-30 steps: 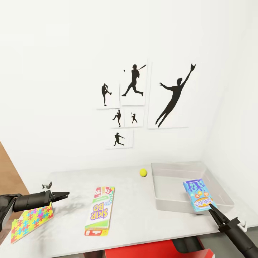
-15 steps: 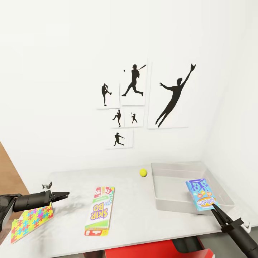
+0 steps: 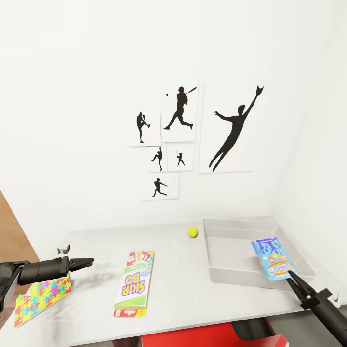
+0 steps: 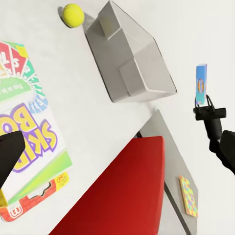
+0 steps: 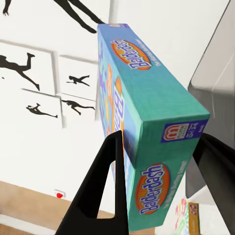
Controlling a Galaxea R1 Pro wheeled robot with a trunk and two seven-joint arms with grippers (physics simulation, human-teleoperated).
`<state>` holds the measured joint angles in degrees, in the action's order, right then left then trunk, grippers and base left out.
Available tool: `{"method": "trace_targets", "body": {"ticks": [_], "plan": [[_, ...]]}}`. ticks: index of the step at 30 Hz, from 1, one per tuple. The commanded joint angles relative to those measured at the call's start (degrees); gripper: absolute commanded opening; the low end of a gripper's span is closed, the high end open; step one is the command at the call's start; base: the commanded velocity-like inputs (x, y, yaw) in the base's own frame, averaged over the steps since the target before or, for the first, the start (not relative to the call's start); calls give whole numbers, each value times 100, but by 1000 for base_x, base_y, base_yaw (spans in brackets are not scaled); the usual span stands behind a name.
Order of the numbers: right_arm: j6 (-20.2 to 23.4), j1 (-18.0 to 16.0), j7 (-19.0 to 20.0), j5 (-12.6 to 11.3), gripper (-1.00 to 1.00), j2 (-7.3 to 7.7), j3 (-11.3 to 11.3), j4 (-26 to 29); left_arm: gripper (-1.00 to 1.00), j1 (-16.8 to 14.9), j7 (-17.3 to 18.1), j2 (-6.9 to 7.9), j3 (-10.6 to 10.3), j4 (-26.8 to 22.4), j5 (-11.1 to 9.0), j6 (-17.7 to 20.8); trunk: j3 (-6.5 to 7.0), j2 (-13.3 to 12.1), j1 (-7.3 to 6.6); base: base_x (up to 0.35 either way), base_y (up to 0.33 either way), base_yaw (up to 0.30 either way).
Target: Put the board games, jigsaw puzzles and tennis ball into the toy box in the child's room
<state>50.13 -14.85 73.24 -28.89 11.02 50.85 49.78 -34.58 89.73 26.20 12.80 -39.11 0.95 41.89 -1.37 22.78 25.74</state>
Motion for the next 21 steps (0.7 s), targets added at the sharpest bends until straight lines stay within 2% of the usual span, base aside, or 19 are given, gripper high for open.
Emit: {"method": "trace_targets", "body": {"ticks": [1,7,16,21], "plan": [[36,-7,5,-7,-100,15,5,-2,100,-5,27,0,3,-1,11,59,-14,14,4,0,0,0],[104,-60,-178,-8,-100,51,4,-3,100,-5,27,0,3,-1,11,57,-14,14,4,0,0,0],[130,-96,-919,-46,-100,58,4,-7,100,-5,27,8,3,-1,11,55,-14,14,4,0,0,0],[77,-97,-1186,-45,-100,57,4,-19,100,-5,27,1,3,-1,11,49,-14,14,4,0,0,0]]}}
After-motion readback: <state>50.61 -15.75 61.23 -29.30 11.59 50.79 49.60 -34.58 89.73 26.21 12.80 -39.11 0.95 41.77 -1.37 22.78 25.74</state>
